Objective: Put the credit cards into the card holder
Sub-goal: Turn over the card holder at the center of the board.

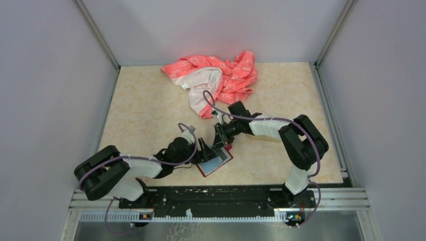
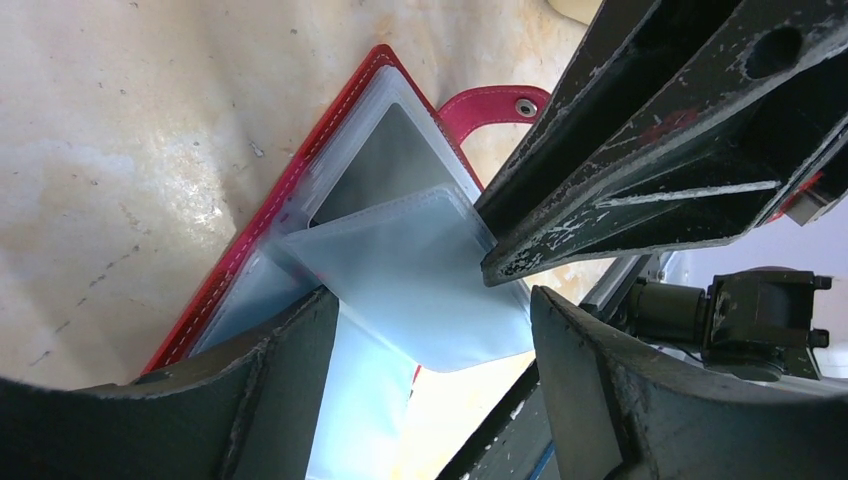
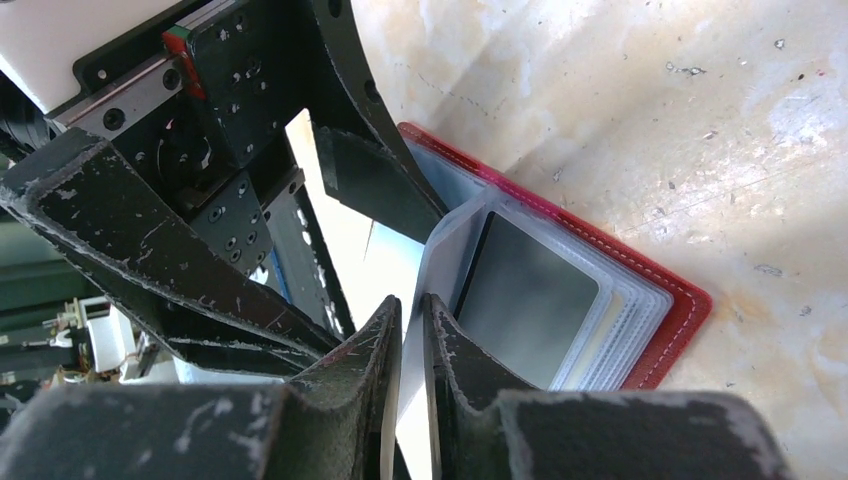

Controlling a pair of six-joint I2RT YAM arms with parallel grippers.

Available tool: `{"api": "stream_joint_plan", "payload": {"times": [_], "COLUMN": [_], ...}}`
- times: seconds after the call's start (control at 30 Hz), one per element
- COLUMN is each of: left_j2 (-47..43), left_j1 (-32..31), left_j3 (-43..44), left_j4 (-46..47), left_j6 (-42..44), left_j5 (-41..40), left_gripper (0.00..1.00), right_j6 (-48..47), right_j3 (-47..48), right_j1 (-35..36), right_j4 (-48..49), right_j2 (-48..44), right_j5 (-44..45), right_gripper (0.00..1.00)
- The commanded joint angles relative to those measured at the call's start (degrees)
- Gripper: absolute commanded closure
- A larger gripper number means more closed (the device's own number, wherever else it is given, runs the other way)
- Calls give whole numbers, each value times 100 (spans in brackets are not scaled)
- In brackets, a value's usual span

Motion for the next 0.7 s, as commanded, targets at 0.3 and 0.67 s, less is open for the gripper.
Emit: {"api": "stream_joint_plan", "payload": {"times": [0.3,0.67], "left_j2": [19,-201], "left_j1": [-168,-206], "left_j3": [103,-138], "left_j4": [-683,-145], "left_j6": [-131,-36], "left_j5": [-394,-360], "left_gripper": [29,27], "right_j6": [99,42], "right_j3": [33,52], "right_j1": [7,11], "right_j4": [198,156], "right_j2": [11,31], "right_j5": [-151,-78], "right_gripper": [87,85]}}
